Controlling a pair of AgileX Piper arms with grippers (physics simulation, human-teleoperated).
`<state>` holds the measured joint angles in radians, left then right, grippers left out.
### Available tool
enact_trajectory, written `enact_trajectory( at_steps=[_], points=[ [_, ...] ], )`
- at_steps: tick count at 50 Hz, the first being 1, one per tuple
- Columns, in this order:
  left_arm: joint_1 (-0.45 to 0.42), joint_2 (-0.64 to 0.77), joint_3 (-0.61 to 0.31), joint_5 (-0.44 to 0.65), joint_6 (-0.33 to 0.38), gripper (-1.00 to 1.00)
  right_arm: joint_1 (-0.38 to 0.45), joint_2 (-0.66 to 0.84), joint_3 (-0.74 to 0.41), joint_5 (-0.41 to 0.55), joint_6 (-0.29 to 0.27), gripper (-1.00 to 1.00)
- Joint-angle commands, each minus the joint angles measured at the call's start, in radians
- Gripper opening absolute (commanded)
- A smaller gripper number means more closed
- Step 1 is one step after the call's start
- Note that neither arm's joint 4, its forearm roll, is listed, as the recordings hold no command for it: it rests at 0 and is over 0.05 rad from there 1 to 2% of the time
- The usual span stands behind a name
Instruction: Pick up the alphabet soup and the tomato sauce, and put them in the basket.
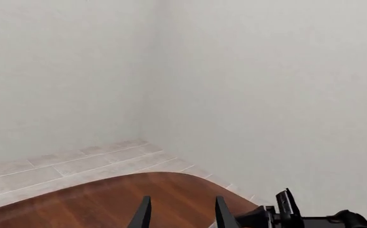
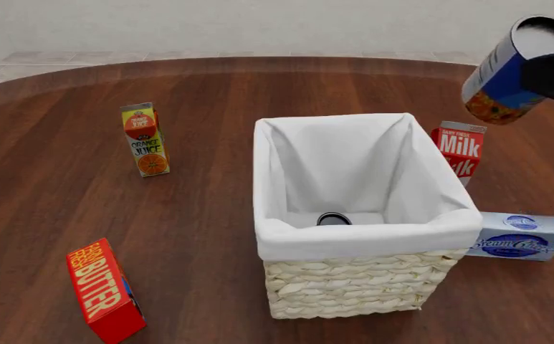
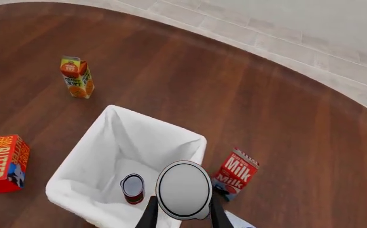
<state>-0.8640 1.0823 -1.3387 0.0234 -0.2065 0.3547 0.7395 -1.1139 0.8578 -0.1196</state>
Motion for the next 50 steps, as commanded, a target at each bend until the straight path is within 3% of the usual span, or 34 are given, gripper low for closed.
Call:
enact_trajectory(
  at_steps=[1,10,32,50],
  points=[
    [0.006,0.001,0.003,-0.003,0.0,1.0,0.051,-0.02,-0.005,0.024,0.029,-1.0],
    [0.008,0.003,0.007,-0.009,-0.003,1.0,0.078,-0.02,0.002,0.033,0.029,-1.0],
    [0.015,0.0,0.022,-0.02,-0.011,1.0,0.121,0.178,0.07,-0.151,0.013,-1.0],
    [0.019,0.005,0.032,-0.032,-0.019,1.0,0.129,0.214,0.132,-0.198,0.014,-1.0]
  ],
)
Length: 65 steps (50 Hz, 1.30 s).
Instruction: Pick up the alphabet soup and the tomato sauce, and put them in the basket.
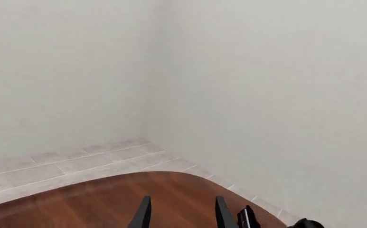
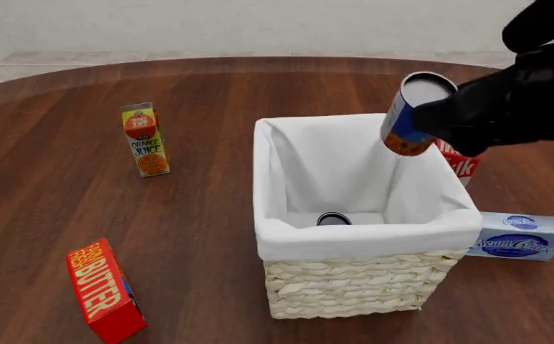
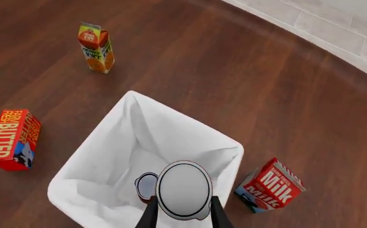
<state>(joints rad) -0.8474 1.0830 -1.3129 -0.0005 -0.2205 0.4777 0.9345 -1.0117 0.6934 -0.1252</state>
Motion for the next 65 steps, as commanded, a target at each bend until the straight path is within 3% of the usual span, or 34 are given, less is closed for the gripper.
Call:
enact_trajectory(
  at_steps=[1,65],
  points=[
    [0.001,0.004,0.007,-0.009,-0.005,1.0,0.008,0.018,0.032,-0.033,0.022,-1.0],
    [0.006,0.008,0.006,-0.009,-0.008,1.0,-0.014,0.055,0.197,-0.101,0.014,-1.0]
  ],
)
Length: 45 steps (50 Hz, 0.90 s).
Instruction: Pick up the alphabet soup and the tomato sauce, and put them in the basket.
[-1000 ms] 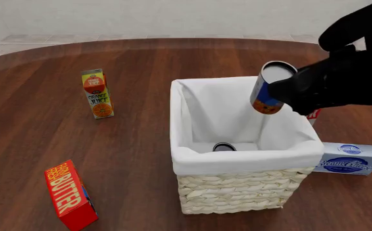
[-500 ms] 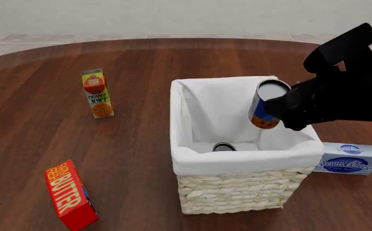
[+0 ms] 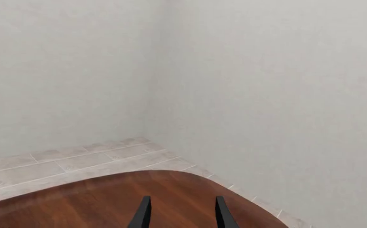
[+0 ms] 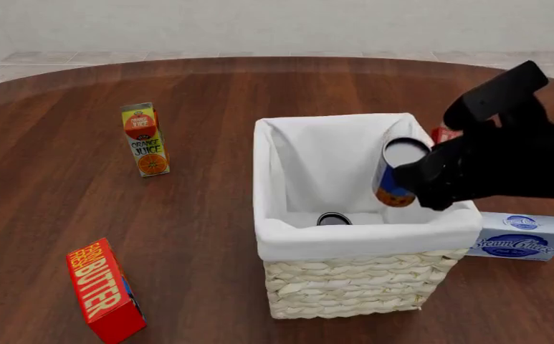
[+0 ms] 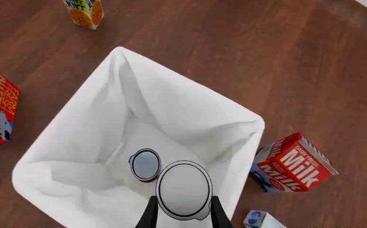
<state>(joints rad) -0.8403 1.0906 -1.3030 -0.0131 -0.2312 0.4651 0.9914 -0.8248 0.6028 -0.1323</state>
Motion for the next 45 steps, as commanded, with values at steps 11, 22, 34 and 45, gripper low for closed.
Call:
enact_trajectory(
  at_steps=[11,22,34,45],
  points=[
    [-0.001,0.0,-0.003,0.003,0.004,1.0,-0.004,-0.02,0.019,-0.001,0.016,1.0],
    [0.0,-0.001,-0.002,0.003,0.005,1.0,-0.002,-0.011,0.001,-0.005,0.016,1.0],
    [-0.001,-0.003,-0.004,0.006,0.005,1.0,0.001,-0.018,-0.02,0.008,0.016,1.0],
    [-0.002,-0.002,-0.005,0.007,0.006,1.0,-0.006,-0.041,-0.052,0.04,0.009,1.0]
  ],
)
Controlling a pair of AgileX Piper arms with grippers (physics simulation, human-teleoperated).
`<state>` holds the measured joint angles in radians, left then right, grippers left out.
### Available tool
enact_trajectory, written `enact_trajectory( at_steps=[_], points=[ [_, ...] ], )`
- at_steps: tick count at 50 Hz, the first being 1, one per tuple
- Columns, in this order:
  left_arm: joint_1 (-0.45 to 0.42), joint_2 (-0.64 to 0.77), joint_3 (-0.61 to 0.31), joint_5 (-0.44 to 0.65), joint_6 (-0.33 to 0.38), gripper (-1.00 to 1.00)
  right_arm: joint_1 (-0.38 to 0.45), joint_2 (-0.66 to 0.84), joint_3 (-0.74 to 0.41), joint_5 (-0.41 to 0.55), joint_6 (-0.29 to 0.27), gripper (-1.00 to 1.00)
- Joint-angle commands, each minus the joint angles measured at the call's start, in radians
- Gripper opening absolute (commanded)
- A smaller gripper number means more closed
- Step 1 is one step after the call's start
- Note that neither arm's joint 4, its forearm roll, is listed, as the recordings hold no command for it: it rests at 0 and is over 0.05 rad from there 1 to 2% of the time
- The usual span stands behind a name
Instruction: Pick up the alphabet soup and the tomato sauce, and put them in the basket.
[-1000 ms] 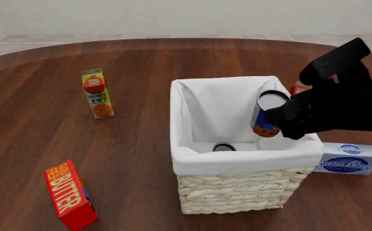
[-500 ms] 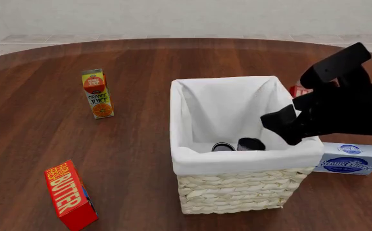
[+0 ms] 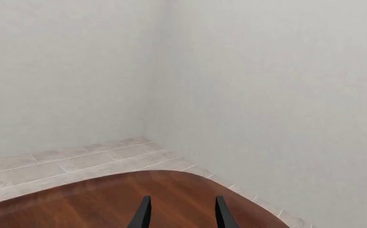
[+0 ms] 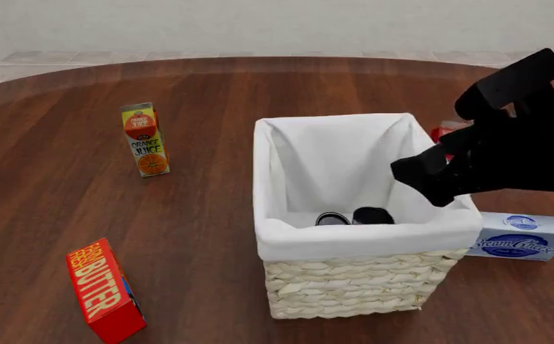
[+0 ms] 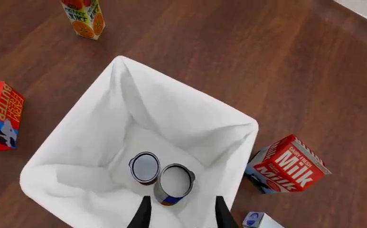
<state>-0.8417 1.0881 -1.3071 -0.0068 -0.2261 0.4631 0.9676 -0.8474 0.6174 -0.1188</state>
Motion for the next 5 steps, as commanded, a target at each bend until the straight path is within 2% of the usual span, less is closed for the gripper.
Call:
enact_trajectory(
  at_steps=[1,5],
  points=[
    [-0.001,0.0,-0.001,0.001,0.0,1.0,-0.003,-0.018,-0.034,0.028,-0.005,1.0],
    [-0.003,0.001,-0.003,0.001,0.0,1.0,-0.003,-0.024,-0.057,0.043,-0.009,1.0]
  ],
)
